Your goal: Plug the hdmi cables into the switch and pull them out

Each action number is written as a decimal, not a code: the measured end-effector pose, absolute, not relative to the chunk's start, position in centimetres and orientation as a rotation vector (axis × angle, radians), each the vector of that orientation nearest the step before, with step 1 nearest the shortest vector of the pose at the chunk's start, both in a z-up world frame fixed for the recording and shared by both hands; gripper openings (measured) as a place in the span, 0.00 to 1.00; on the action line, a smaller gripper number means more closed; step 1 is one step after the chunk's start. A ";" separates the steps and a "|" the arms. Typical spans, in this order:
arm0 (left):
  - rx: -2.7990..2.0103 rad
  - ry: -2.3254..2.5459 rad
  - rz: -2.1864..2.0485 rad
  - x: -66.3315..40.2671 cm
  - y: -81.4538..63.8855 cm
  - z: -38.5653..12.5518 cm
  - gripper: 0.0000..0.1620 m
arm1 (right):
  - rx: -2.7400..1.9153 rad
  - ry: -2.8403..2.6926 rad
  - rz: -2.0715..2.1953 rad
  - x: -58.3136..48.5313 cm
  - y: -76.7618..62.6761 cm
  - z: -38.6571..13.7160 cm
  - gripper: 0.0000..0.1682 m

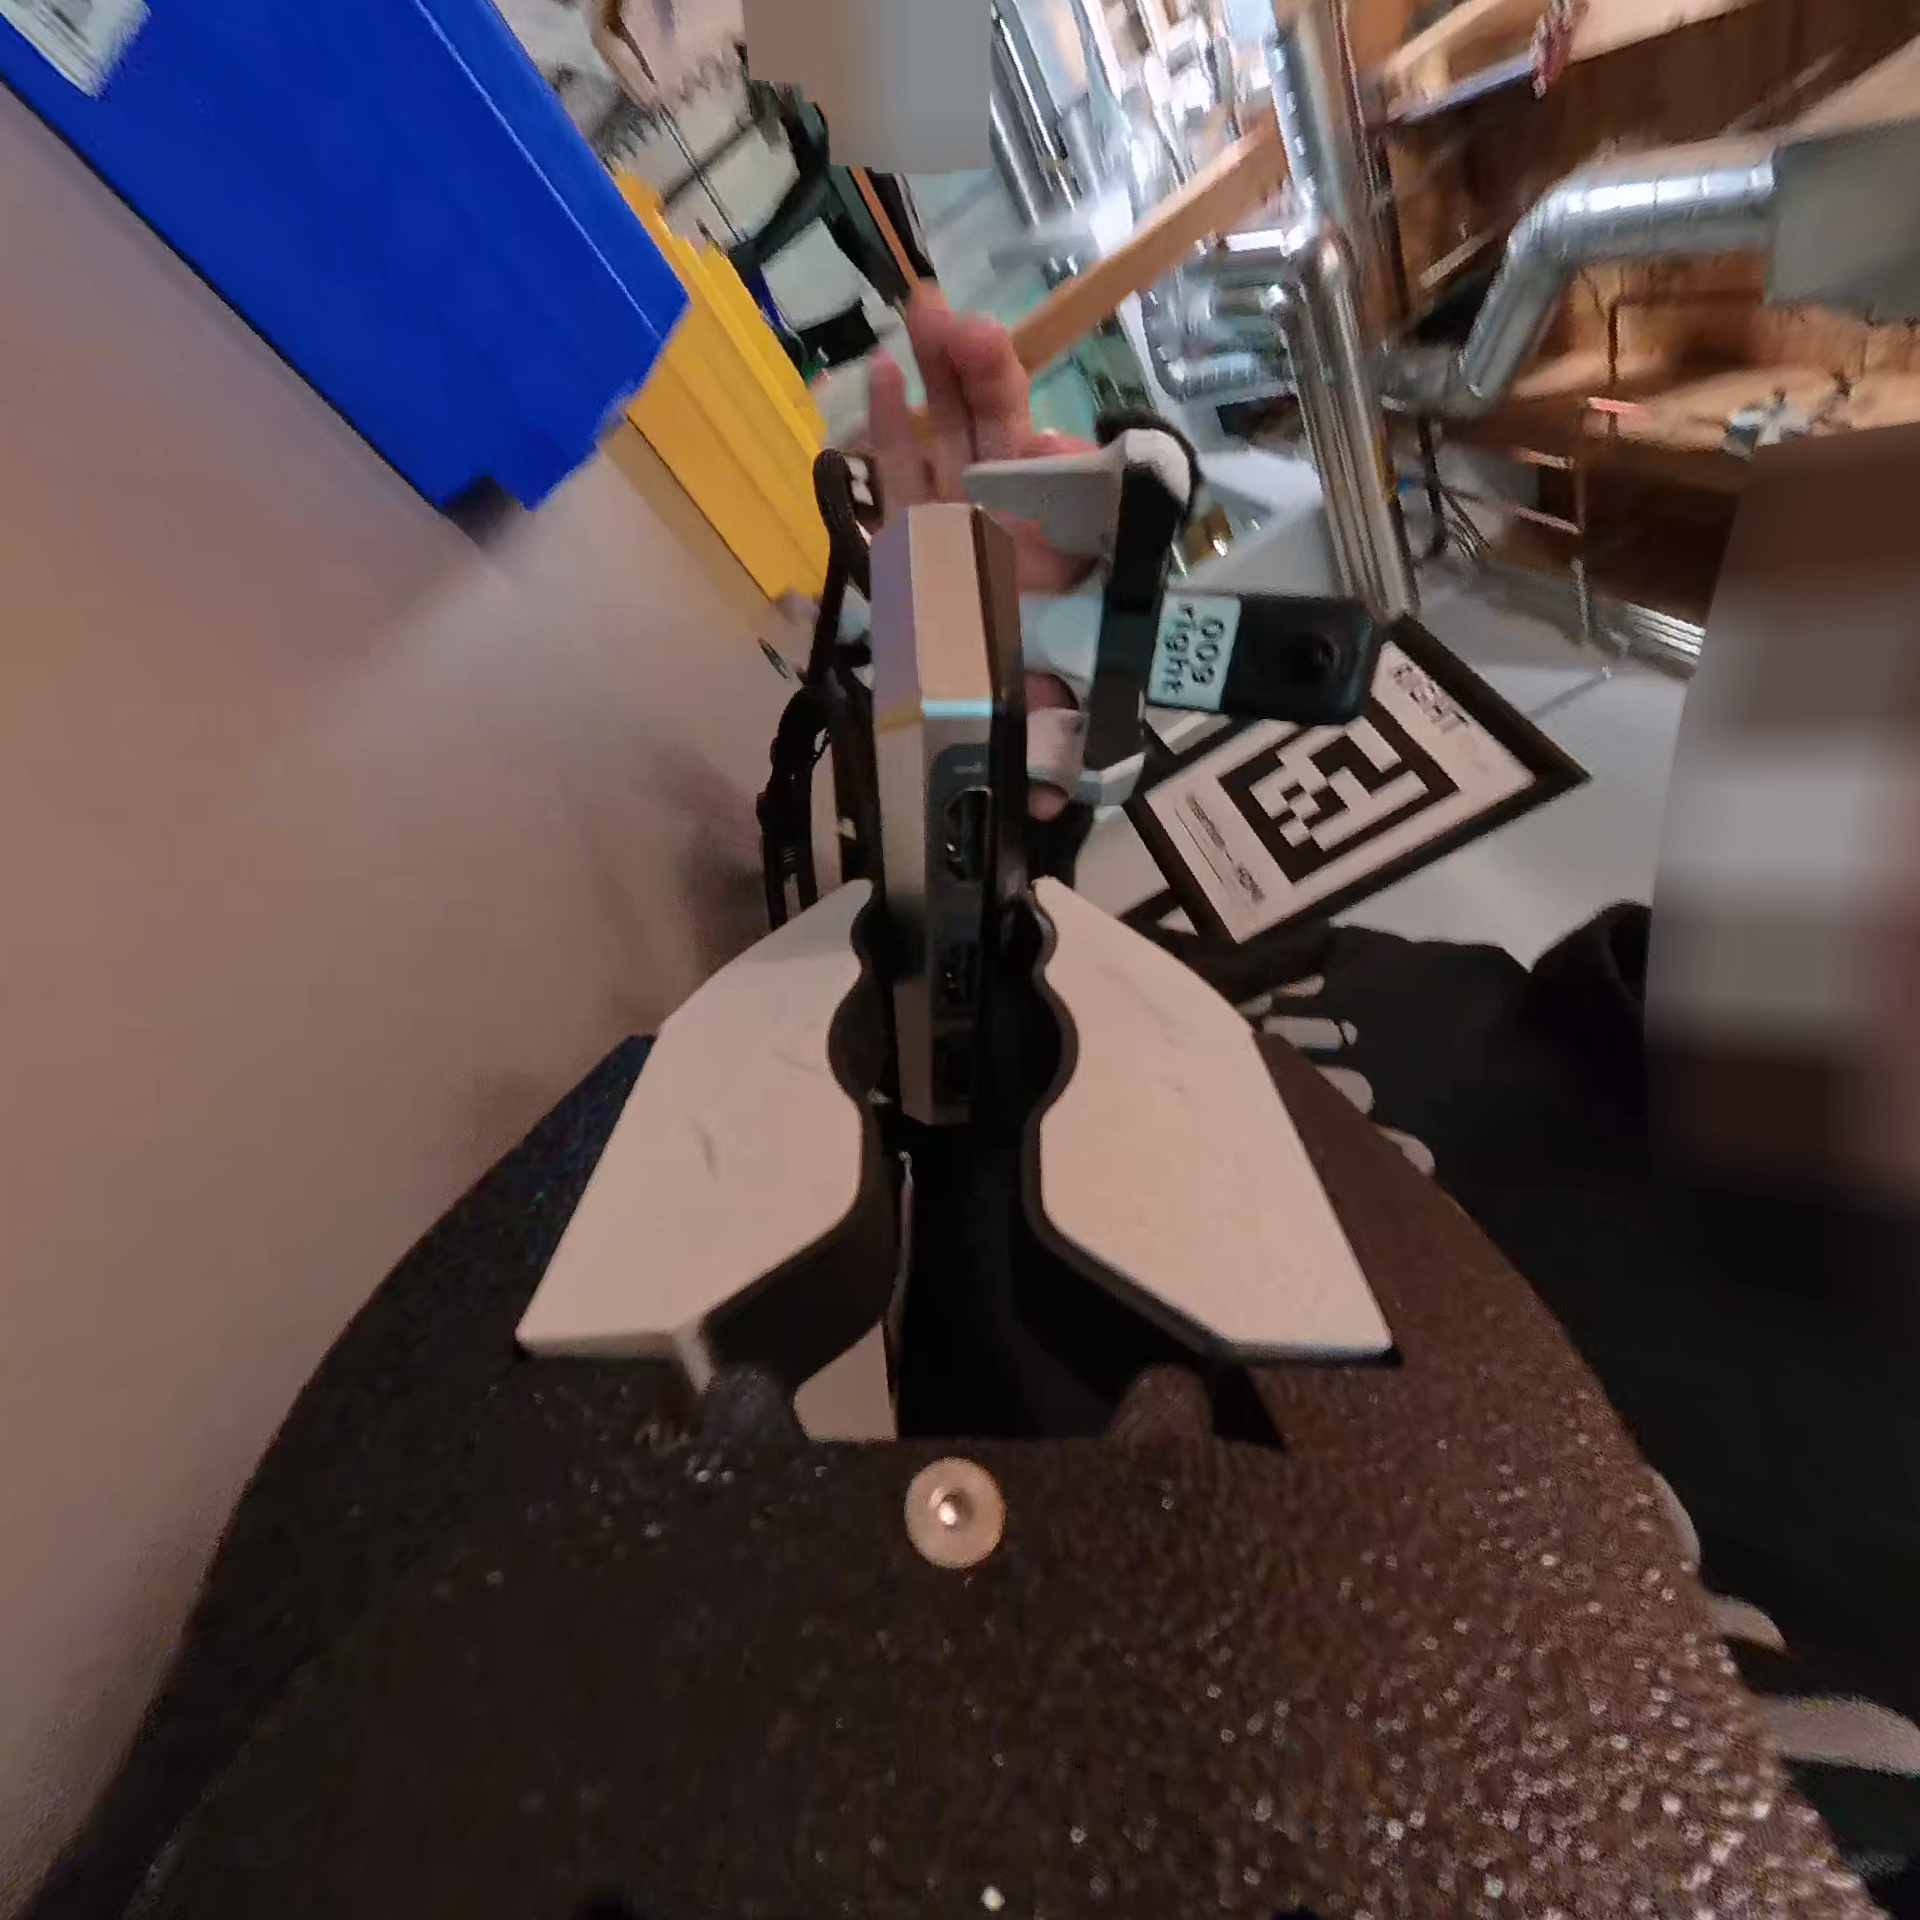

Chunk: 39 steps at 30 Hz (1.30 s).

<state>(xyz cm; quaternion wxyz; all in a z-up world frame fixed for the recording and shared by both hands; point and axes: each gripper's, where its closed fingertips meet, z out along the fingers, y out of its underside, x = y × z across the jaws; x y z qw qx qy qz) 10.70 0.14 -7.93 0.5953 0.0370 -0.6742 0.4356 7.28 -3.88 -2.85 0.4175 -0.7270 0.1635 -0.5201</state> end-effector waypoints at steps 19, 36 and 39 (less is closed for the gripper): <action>-0.086 -1.553 0.847 8.0 1.4 -9.2 0.14 | -1.922 0.292 -0.953 6.7 -2.0 -8.0 0.16; 0.175 -1.422 1.126 12.3 -0.8 -6.7 0.16 | -1.551 0.543 -0.939 10.4 -2.7 -6.8 0.13; 0.183 -1.510 1.370 13.6 -1.4 -5.1 0.22 | -1.375 0.682 -0.771 11.2 -3.4 -5.9 0.13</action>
